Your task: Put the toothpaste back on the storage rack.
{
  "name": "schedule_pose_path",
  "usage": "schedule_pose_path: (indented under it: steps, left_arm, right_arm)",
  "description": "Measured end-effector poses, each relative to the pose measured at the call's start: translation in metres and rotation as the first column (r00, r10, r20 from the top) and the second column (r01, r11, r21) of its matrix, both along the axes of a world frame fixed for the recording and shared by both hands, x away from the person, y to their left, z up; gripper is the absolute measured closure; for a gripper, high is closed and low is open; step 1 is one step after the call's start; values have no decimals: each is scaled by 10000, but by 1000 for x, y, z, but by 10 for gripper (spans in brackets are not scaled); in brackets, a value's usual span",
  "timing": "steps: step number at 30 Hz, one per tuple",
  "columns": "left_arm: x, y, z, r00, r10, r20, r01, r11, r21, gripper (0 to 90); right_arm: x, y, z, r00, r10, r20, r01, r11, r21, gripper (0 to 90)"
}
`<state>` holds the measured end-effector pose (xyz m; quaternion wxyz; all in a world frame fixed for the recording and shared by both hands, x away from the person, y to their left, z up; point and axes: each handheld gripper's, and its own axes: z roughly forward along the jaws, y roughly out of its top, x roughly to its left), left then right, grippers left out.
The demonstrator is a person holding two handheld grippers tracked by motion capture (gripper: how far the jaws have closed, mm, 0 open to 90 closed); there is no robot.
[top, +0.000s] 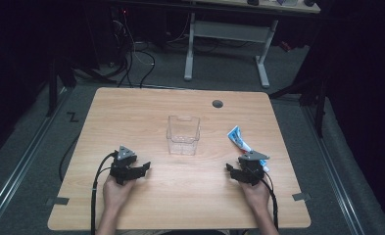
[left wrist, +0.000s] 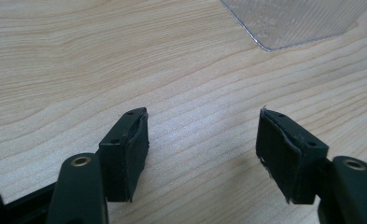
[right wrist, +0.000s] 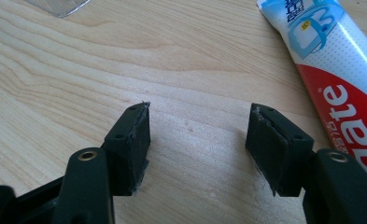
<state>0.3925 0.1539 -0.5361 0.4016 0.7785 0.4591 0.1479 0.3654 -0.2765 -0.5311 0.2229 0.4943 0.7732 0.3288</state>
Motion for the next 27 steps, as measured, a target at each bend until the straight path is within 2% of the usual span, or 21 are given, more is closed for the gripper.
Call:
schedule_pose_path:
  steps: [19, 27]
  left_arm:
    - [0, 0, 0, 10000, 19, -21, -19, 10000, -10, 340]
    - [0, 0, 0, 10000, 6, 4, -6, 10000, 56, 336]
  right_arm:
    - [-1, 1, 0, 9999, -139, 10, 140, 9999, -8, 400]
    - [-4, 2, 2, 9996, -267, -87, 267, 9996, -59, 471]
